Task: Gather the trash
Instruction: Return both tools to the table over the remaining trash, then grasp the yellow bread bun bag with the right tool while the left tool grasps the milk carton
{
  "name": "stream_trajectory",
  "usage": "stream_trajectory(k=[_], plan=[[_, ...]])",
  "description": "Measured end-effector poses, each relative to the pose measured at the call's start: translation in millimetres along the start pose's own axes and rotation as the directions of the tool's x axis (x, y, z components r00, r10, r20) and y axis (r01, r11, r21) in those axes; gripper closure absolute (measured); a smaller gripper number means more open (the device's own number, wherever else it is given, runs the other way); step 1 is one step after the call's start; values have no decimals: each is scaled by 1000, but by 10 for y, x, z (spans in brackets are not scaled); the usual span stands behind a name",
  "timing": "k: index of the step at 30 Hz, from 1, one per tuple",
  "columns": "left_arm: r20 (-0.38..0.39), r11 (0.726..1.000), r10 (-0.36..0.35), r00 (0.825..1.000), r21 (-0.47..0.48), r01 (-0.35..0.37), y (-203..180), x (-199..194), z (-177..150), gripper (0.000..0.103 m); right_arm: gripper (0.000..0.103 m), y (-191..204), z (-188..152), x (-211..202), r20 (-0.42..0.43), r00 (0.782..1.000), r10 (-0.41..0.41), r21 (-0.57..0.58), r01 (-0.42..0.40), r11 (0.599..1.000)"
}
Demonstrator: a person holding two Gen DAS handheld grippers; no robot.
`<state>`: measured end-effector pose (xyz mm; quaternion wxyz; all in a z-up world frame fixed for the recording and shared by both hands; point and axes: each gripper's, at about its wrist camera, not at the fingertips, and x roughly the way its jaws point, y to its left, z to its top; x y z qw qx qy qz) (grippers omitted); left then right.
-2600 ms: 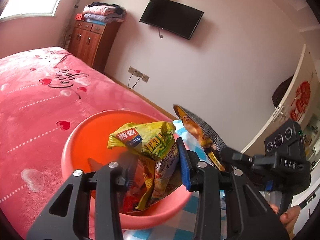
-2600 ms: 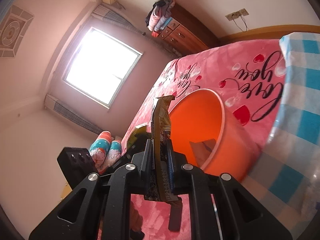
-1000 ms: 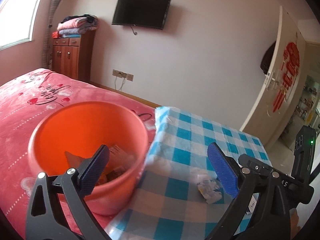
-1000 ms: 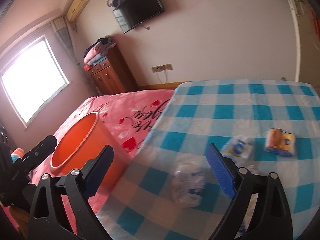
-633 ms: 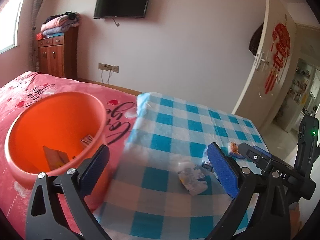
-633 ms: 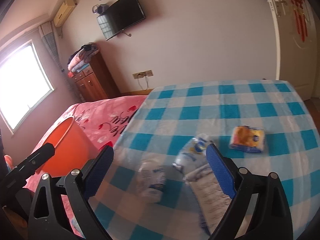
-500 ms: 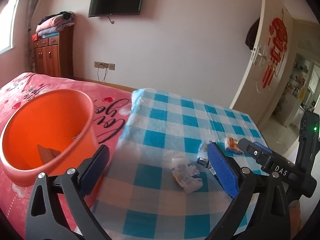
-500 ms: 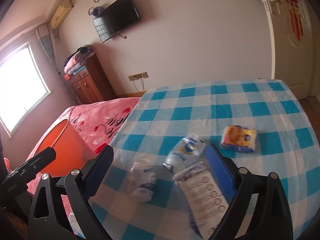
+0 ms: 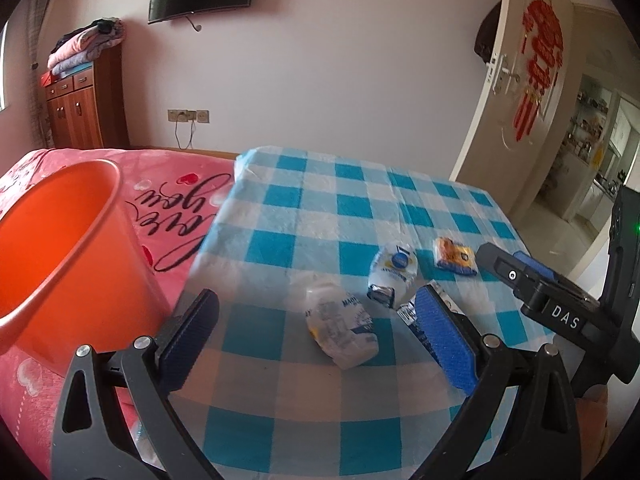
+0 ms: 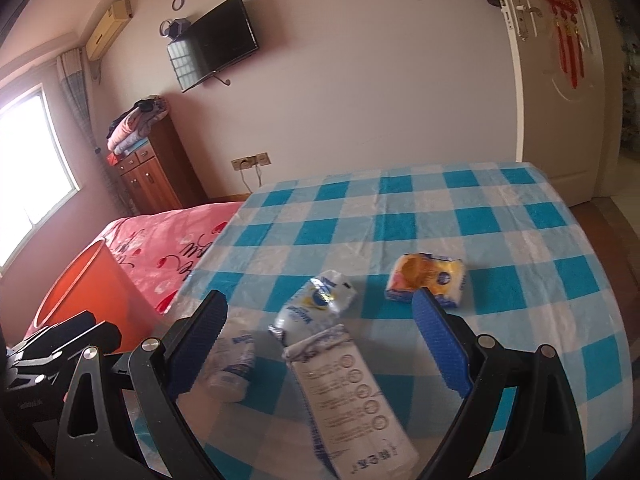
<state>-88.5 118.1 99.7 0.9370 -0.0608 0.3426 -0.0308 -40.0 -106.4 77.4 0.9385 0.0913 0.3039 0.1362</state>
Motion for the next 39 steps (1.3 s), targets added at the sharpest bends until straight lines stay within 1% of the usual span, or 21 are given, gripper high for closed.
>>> stream_trajectory(k=[4,15,19,24,27,31,33,39], plan=[[-25,1000,2,1000,21,-1,-111,95,-42,4,10,-68,-27,0,15,999,-32,-18,32,999],[-87,998,11,996,58,-6,-341,323,-149,4,10,-345,-83,56,18,997,-75,-6,75,997],[-111,998,-1,994,65,8,-430,393,-186,4,10,-439,-100,79,20,995,-102,-6,102,995],[-151,997,-33,988,66,44,-563,476,-236,4,10,-554,-113,119,17,990,-138,-11,139,990],[-176,995,-72,982,55,83,-659,525,-272,4,10,-621,-114,145,18,988,-155,-14,155,988],[-193,991,-130,973,6,134,-776,566,-318,4,10,-720,-119,182,14,983,-183,-24,184,983],[-209,987,-163,964,-19,162,-864,600,-341,4,10,-781,-120,207,6,981,-193,-21,193,981],[-237,979,-203,950,-18,204,-1153,689,-393,4,10,-1039,-79,322,-42,976,-216,-12,216,976]])
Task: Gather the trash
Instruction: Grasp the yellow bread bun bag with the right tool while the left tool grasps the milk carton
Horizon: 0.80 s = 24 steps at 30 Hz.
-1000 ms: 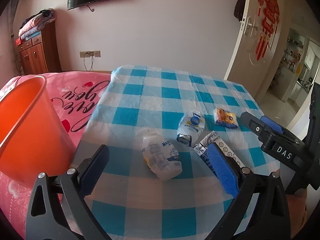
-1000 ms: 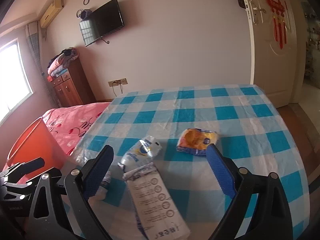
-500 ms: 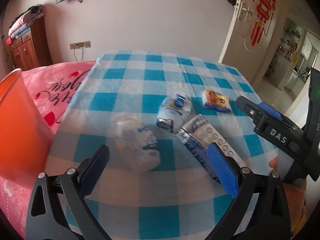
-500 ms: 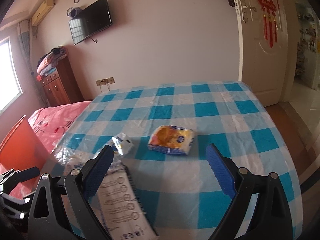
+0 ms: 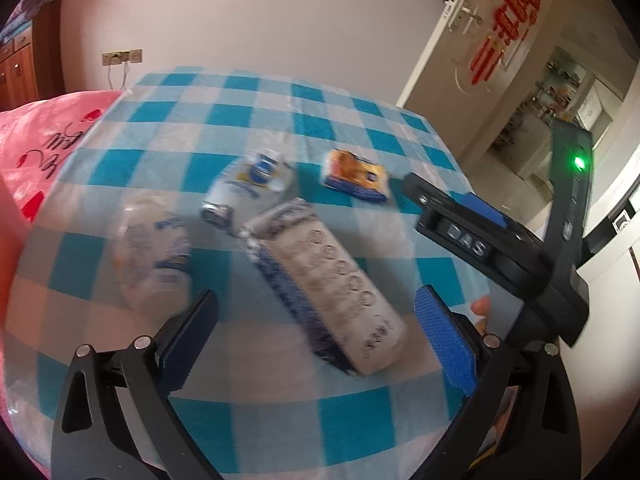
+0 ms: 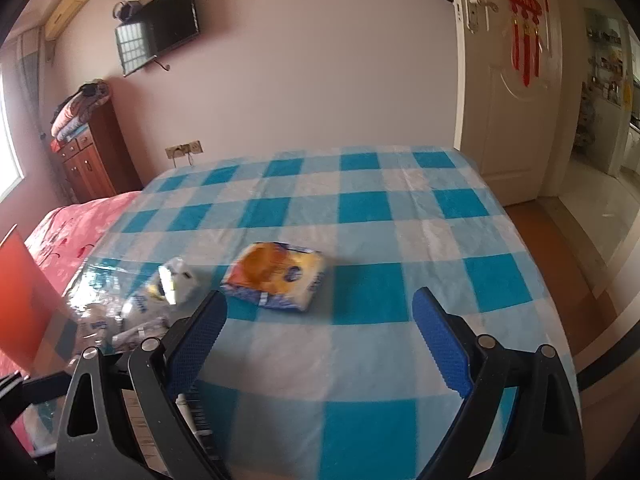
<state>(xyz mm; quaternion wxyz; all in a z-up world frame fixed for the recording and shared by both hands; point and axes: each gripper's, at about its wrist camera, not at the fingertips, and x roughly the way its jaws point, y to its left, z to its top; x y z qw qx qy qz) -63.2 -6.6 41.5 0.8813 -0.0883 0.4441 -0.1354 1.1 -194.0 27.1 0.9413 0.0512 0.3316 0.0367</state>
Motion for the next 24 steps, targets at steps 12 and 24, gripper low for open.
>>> stream_trajectory(k=[12,24], plan=[[-61,995,98,993,-7,-98,-206,356,60,4,10,-225,136,364,-122,988,93,38,-89,995],[-97,986,154,983,-55,-160,-156,636,121,26,10,184,274,700,-215,967,135,-68,-152,986]])
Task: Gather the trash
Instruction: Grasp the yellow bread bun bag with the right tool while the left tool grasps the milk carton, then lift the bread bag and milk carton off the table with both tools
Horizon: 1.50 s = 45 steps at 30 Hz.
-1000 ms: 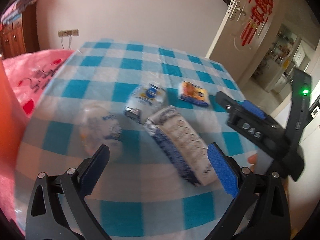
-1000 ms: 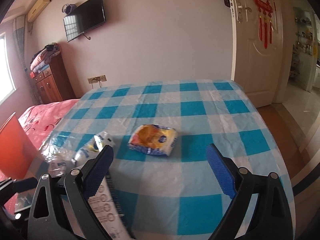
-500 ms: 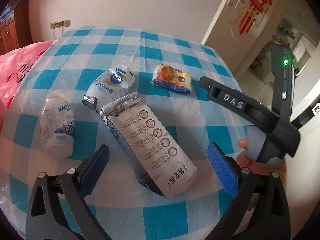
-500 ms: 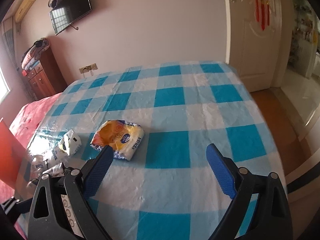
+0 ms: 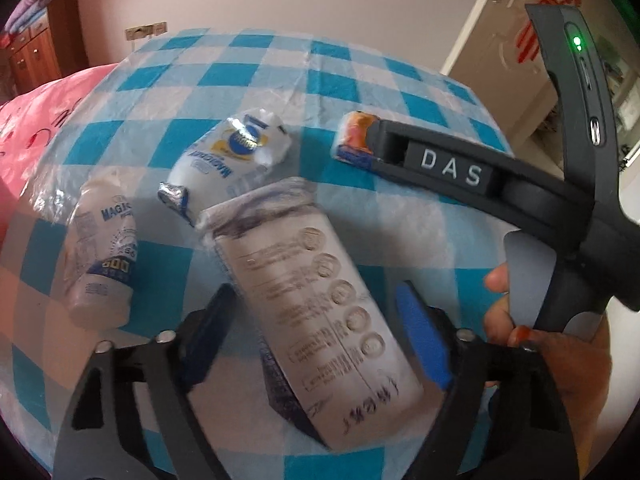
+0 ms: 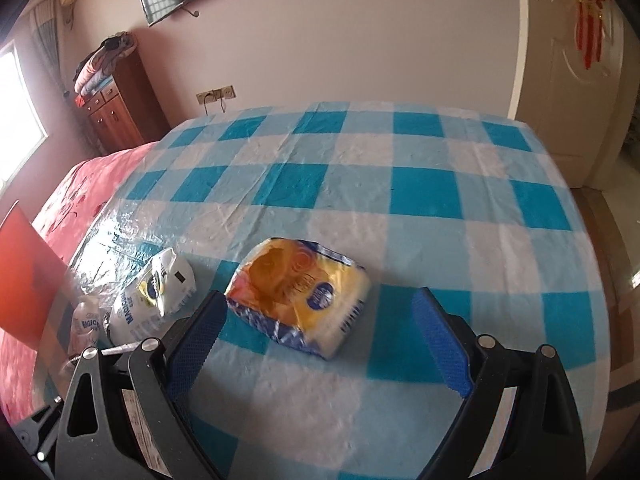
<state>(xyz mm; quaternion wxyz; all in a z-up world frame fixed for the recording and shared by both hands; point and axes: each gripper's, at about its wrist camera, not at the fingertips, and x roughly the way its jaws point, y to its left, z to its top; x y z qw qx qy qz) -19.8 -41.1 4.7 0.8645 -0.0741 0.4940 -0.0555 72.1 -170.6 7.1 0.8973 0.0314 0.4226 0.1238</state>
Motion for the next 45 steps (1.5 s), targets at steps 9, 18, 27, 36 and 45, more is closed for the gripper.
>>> stream_trajectory(k=[9,18,27,36,45], plan=[[19,1000,-6,1000,-13,6,70,-6,20,37,7,66,14,181,-21,1000,-3,-29,3,1000],[11,999,-51,999,-15,51,186,-94,31,46,7,92,19,218,-19,1000,-22,-60,20,998],[17,996,-87,996,-13,87,280,-184,39,48,32,92,5,193,-6,999,-51,-82,50,995],[46,991,-130,990,-23,131,410,-315,50,48,55,-17,-23,117,9,1000,-19,-59,20,998],[83,988,-146,986,-35,149,615,-469,80,48,77,-50,-76,31,25,999,24,-47,-23,999]])
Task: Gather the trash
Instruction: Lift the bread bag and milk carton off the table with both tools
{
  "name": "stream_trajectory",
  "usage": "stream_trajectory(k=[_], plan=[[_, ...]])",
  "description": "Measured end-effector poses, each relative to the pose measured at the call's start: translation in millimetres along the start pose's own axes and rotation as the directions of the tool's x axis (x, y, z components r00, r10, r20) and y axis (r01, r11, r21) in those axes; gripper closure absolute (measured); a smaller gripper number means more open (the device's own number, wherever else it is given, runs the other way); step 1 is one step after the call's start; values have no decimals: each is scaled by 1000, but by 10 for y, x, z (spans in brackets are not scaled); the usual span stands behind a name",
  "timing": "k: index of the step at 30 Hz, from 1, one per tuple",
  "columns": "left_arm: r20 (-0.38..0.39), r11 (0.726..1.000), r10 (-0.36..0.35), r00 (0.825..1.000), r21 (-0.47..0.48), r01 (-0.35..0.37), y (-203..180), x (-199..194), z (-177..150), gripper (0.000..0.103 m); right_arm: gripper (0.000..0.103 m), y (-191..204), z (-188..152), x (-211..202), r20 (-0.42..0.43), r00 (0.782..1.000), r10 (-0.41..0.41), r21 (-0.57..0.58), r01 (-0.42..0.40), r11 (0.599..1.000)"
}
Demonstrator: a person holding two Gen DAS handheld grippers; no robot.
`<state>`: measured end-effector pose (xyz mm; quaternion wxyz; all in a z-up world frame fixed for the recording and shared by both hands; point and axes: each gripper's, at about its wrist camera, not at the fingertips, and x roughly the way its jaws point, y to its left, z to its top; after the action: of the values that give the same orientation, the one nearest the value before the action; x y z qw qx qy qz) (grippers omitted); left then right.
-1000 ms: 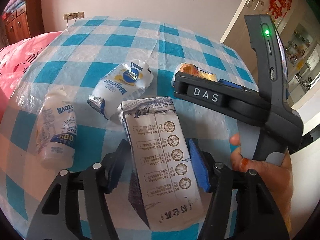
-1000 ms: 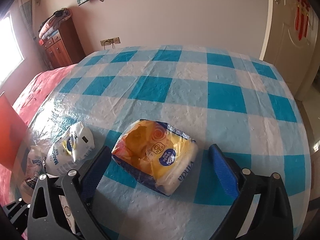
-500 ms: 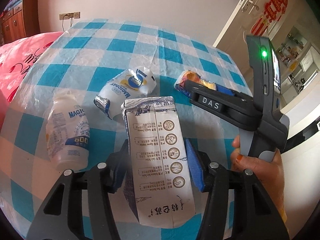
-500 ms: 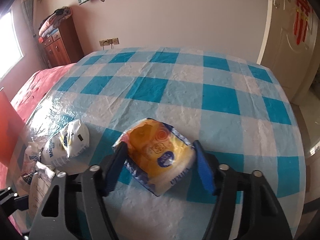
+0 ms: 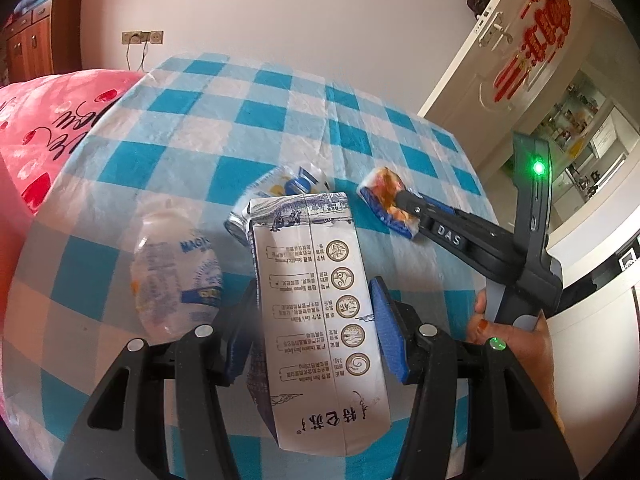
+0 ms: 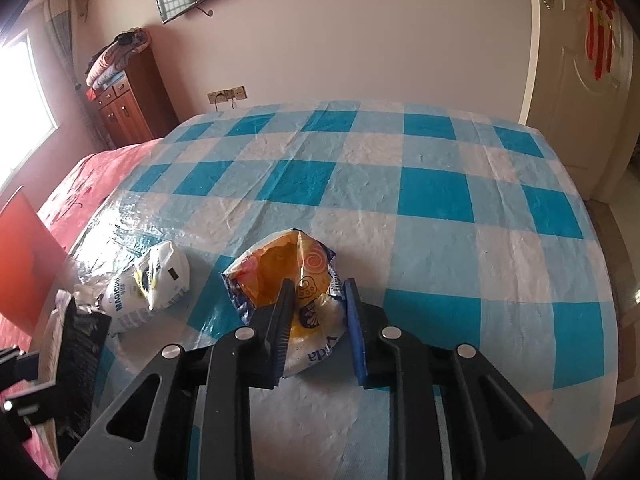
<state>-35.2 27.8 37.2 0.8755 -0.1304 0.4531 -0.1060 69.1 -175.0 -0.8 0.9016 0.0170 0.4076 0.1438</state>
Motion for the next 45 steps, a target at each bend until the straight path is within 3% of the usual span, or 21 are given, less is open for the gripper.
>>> stream_trajectory(k=[7,13,15,16,17,20,23,27,29,32,45], plan=[[15,1000,-18,1000,9,18,107,-73,14,48,77,-22,-166,-113,-24,997,74,59,-73,996],[10,999,-46,999,11,46,187,-90,-25,47,66,122,-329,-254,-72,986,147,62,-143,988],[11,999,-52,999,5,52,230,-97,-33,47,55,184,-374,-303,-75,986,152,50,-148,988],[10,998,-57,998,2,57,255,-98,-35,47,39,201,-386,-316,-69,988,138,46,-136,990],[10,998,-61,998,0,61,278,-102,-38,47,30,231,-389,-320,-65,990,127,33,-125,992],[13,998,-70,997,-6,70,339,-121,-44,47,18,331,-383,-301,-54,993,105,-17,-106,994],[16,997,-76,997,-2,76,381,-149,-55,47,16,412,-390,-231,-69,990,123,-54,-126,991],[18,996,-86,996,6,86,431,-170,-80,47,18,554,-446,-223,-69,996,63,-131,-72,989],[20,995,-96,995,11,96,453,-187,-99,47,32,618,-489,-236,-62,998,-4,-166,-6,986],[23,993,-115,993,17,114,475,-220,-125,47,41,659,-540,-254,-53,997,-59,-195,48,980],[77,981,-192,978,11,192,612,-489,-154,47,68,770,-590,-448,-21,995,-99,-129,95,987]])
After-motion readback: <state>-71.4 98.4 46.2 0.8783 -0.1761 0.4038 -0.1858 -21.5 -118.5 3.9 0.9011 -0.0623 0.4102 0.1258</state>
